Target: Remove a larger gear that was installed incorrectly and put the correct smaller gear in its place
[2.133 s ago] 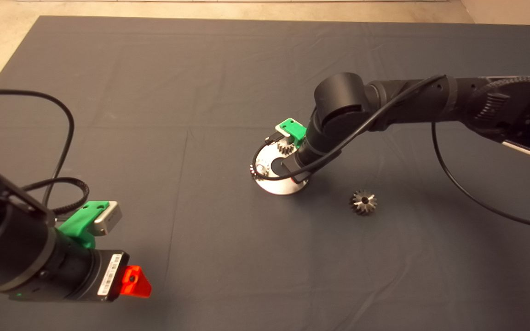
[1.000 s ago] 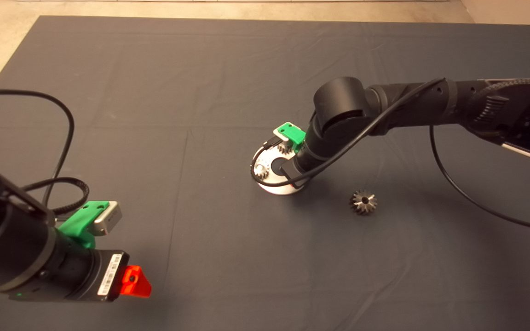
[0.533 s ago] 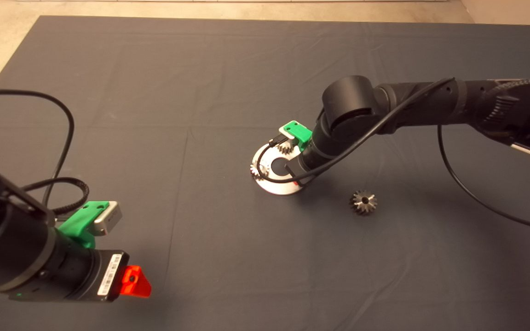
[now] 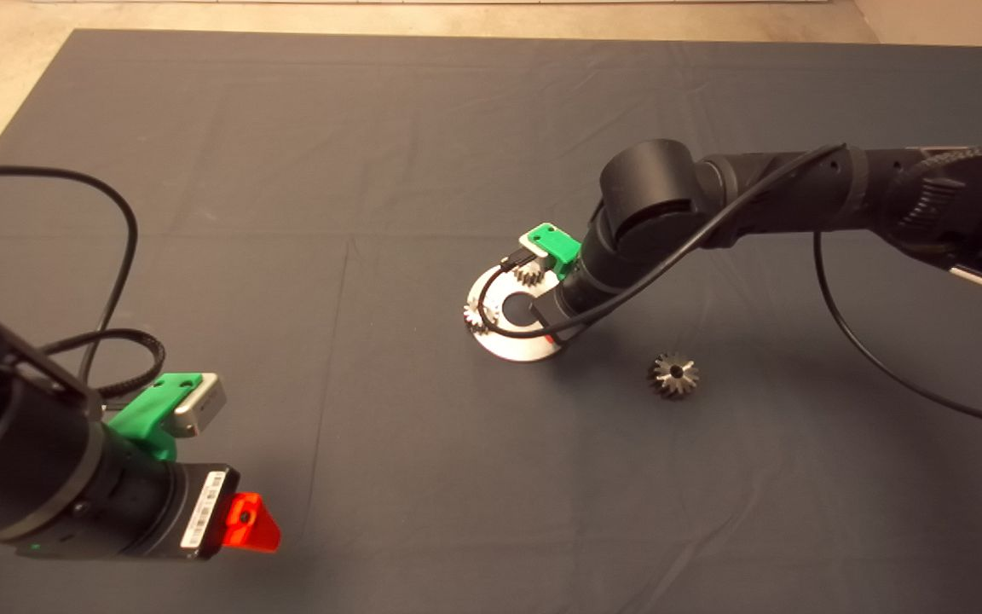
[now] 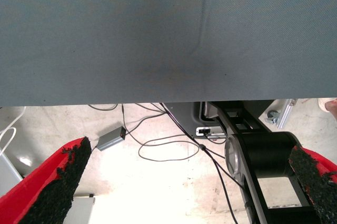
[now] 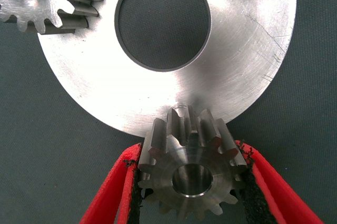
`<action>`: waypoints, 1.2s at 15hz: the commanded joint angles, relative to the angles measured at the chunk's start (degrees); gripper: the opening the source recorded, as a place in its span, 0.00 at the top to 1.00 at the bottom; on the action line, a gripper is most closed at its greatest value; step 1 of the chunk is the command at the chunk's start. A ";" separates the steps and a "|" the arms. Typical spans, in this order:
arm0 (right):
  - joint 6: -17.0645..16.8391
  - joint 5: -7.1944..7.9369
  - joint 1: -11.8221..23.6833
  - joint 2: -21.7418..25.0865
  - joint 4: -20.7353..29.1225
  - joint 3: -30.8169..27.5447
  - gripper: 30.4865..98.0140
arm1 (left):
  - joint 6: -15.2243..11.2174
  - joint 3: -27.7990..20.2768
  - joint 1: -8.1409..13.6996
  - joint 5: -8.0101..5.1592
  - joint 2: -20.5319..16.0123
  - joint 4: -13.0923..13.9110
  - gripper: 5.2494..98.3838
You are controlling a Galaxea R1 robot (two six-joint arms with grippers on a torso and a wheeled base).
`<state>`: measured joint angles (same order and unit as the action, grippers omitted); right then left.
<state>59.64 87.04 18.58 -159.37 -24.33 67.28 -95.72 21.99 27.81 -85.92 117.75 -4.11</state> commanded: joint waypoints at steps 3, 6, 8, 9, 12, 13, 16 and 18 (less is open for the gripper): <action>-0.05 7.27 0.67 0.15 -1.33 0.40 0.85 | -0.08 -0.74 0.32 -0.13 -0.19 1.03 0.01; -0.05 7.00 0.67 -0.29 -1.33 0.73 0.85 | -0.08 -0.74 0.32 -0.13 -0.19 1.03 0.01; -0.05 6.91 0.67 -0.47 -1.33 1.17 0.85 | -0.08 -0.74 0.32 -0.13 -0.19 1.03 0.01; -0.05 6.91 0.67 -0.47 -1.33 1.34 0.85 | -0.08 -0.74 0.32 -0.13 -0.19 1.03 0.01; -0.05 6.91 0.67 -0.56 -1.33 1.65 0.85 | -0.08 -0.74 0.32 -0.12 -0.19 1.03 0.01; -0.05 6.91 0.67 -0.64 -1.41 2.23 0.85 | -0.08 -0.74 0.32 -0.13 -0.19 1.03 0.01; -0.05 6.21 0.67 -1.52 -1.33 3.19 0.85 | -0.09 -0.74 0.32 -0.12 -0.19 1.03 0.01; -0.05 6.21 0.67 -1.61 -1.33 3.28 0.85 | -0.08 -0.82 0.32 -0.13 -0.19 1.03 0.01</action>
<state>59.64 87.28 18.77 -160.45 -24.18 69.09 -95.72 21.99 27.81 -85.92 117.72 -4.10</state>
